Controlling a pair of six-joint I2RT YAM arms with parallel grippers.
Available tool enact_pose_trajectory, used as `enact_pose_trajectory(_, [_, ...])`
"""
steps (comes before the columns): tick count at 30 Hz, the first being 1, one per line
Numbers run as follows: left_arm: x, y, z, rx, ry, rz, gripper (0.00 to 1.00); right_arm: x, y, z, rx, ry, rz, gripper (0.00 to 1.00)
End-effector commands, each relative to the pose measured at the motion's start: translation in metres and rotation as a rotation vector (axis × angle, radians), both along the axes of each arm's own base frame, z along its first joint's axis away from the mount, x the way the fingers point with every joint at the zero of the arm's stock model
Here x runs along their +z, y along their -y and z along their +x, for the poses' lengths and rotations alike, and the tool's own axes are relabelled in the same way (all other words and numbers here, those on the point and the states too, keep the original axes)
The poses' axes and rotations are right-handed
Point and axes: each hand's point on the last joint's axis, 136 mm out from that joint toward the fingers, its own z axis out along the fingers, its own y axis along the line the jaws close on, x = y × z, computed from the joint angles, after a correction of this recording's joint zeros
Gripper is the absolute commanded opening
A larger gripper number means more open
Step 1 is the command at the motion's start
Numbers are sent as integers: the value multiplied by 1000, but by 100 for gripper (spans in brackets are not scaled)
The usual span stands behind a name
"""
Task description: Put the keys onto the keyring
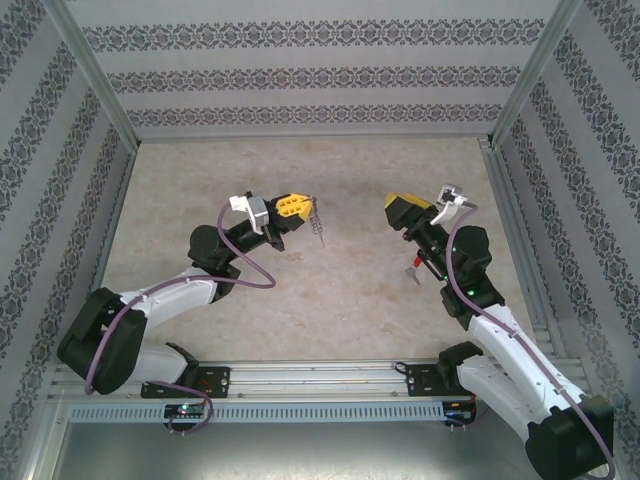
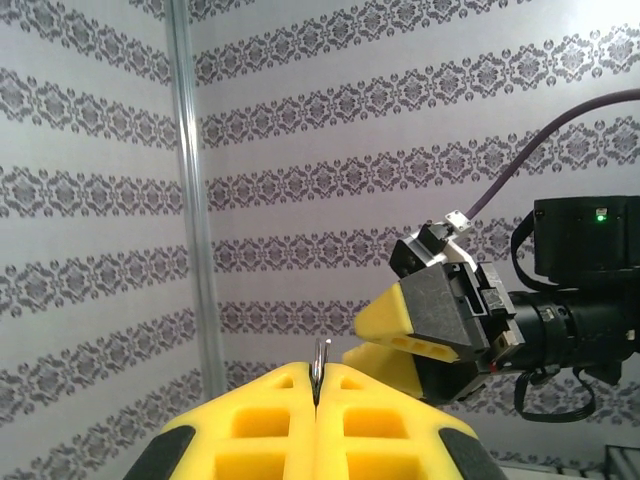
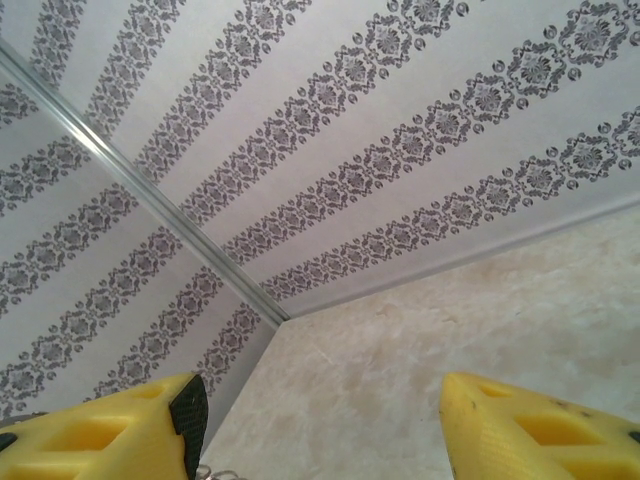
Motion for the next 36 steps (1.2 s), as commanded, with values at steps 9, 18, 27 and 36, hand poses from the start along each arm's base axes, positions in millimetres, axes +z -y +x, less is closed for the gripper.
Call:
enact_pose_trajectory(9, [25,-10,-15,69,165,-36,0,-11,8,6,-45,-54,7,63])
enact_pose_trajectory(18, [7,-16,-3,101,11,-87,0,-138,68,9,-356,-590,-142,62])
enact_pose_trajectory(27, [-3,-17,5,76,-147,-157,0,-214,107,-2,-550,-859,-360,60])
enact_pose_trajectory(36, [-3,-12,3,40,-186,-173,0,-255,107,10,-535,-1029,-600,45])
